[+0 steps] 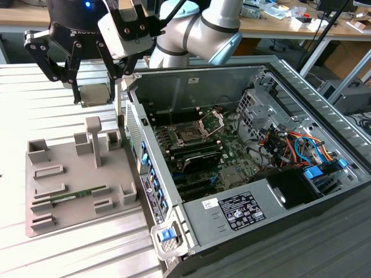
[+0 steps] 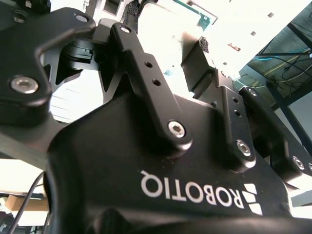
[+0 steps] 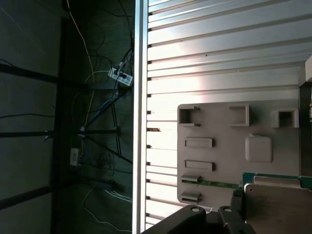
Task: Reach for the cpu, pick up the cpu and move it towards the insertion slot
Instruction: 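Pick up the cpu and move it towards the insertion slot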
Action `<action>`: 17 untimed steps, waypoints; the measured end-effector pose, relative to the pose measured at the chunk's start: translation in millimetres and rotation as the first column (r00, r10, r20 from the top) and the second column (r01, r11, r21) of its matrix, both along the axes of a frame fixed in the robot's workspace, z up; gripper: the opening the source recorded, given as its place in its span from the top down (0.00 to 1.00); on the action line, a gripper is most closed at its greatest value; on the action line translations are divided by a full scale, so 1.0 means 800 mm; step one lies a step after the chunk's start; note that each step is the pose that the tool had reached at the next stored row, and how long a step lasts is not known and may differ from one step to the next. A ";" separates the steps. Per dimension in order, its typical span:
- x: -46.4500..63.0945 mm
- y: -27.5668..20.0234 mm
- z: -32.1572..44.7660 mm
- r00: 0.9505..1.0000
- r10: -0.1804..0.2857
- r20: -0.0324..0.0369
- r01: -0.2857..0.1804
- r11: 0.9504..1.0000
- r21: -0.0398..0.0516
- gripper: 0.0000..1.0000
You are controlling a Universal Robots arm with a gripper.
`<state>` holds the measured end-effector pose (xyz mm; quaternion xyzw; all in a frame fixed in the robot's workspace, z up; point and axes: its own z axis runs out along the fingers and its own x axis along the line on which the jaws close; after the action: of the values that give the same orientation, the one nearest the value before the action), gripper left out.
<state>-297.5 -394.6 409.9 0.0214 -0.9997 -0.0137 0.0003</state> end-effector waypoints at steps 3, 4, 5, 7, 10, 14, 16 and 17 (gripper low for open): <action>0.004 0.0000 0.0000 1.000 0.000 0.000 0.000 1.000 0.000 0.45; 0.005 0.0000 0.0001 1.000 0.000 0.000 0.000 1.000 0.000 0.45; 0.007 0.0000 0.0000 1.000 0.000 0.000 0.000 1.000 0.000 0.45; 0.011 0.0000 0.0001 1.000 0.000 0.000 0.000 1.000 0.000 0.45; 0.018 0.0000 0.0000 1.000 0.000 0.000 0.000 1.000 0.000 0.45; 0.027 0.0000 0.0000 1.000 0.000 0.000 0.000 1.000 0.000 0.45; 0.029 0.0000 0.0000 1.000 0.000 0.000 0.000 1.000 0.000 0.45; 0.033 0.0000 0.0000 1.000 0.000 0.000 0.000 1.000 0.000 0.45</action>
<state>-271.1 -394.6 410.0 0.0214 -0.9997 -0.0136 0.0003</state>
